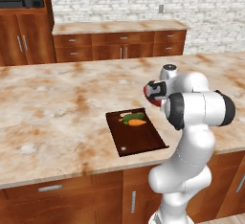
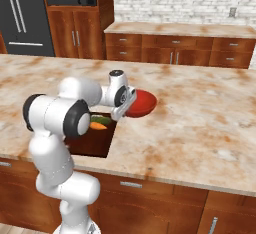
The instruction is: Place the two vegetables and bowl onto the tray for setting up a vegetable dip station.
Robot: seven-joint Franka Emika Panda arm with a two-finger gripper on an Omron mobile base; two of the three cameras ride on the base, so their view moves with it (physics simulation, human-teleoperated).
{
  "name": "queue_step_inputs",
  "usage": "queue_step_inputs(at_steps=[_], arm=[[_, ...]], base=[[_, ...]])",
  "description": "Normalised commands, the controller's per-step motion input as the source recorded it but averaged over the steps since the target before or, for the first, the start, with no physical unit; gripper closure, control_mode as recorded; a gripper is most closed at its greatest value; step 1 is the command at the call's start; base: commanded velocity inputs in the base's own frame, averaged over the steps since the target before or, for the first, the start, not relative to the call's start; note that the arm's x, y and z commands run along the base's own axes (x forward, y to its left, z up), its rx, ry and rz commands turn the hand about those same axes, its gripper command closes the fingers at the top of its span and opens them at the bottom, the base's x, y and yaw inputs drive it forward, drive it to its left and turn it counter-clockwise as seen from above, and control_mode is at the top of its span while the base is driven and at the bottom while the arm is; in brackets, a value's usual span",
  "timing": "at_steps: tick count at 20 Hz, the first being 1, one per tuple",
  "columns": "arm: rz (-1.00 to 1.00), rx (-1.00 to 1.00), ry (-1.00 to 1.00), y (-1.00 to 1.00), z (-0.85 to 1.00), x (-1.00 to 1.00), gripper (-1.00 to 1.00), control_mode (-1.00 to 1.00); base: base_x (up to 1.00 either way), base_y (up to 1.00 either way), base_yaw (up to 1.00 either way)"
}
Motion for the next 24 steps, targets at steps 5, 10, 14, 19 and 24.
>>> queue_step_inputs(at_steps=[5,10,14,19,24], arm=[[0.02,0.0,0.0,0.25,0.31,-0.75,1.0,-1.0],[0.02,-0.01,0.0,0.55,0.02,-0.85,1.0,-1.0],[0.01,-0.01,0.0,0.51,0.01,-0.72,1.0,-1.0],[0.0,-0.01,0.0,0.44,0.0,-0.39,1.0,-1.0],[0.0,0.0,0.0,0.28,-0.09,-0.09,1.0,-1.0]], base=[[0.0,0.0,0.0],[0.0,0.0,0.0],[0.0,0.0,0.0],[0.0,0.0,0.0],[0.0,0.0,0.0]])
